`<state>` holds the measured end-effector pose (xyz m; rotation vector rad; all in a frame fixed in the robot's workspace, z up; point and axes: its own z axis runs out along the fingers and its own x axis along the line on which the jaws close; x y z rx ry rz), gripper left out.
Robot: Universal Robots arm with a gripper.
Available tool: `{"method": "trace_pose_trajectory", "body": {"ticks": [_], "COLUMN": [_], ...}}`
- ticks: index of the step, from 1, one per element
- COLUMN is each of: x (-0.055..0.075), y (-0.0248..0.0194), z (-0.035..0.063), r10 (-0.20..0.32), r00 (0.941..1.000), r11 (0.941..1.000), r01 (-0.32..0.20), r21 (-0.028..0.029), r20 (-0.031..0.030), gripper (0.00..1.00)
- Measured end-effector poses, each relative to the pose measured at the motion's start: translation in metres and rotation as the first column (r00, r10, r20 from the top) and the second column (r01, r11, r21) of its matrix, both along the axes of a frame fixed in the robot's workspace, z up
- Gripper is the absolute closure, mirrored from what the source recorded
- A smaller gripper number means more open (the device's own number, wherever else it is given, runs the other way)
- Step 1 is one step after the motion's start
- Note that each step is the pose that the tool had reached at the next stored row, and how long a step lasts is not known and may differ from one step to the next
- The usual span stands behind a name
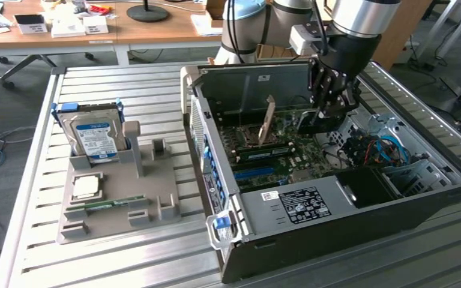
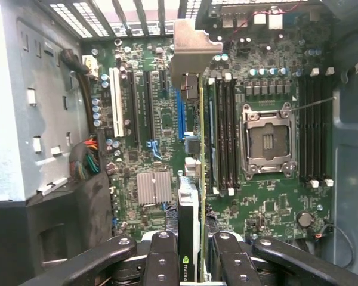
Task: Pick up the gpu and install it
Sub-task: 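Insert the gpu into the slot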
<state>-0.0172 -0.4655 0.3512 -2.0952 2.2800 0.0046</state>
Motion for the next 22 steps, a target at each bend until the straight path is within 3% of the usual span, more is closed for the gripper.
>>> {"method": "trace_pose_trajectory", "body": {"ticks": [10, 22], "x": [-0.011, -0.011], "y": [-0.0051, -0.0052], "z": [-0.0075, -0.0121], "r10": [0.002, 0.002], "r00": [1.0, 1.0], "r11": [1.0, 1.0], "r01": [-0.002, -0.002], "r21": [-0.0001, 0.0], "r20": [0.0004, 0.0004], "gripper": [0.73, 0.73]}}
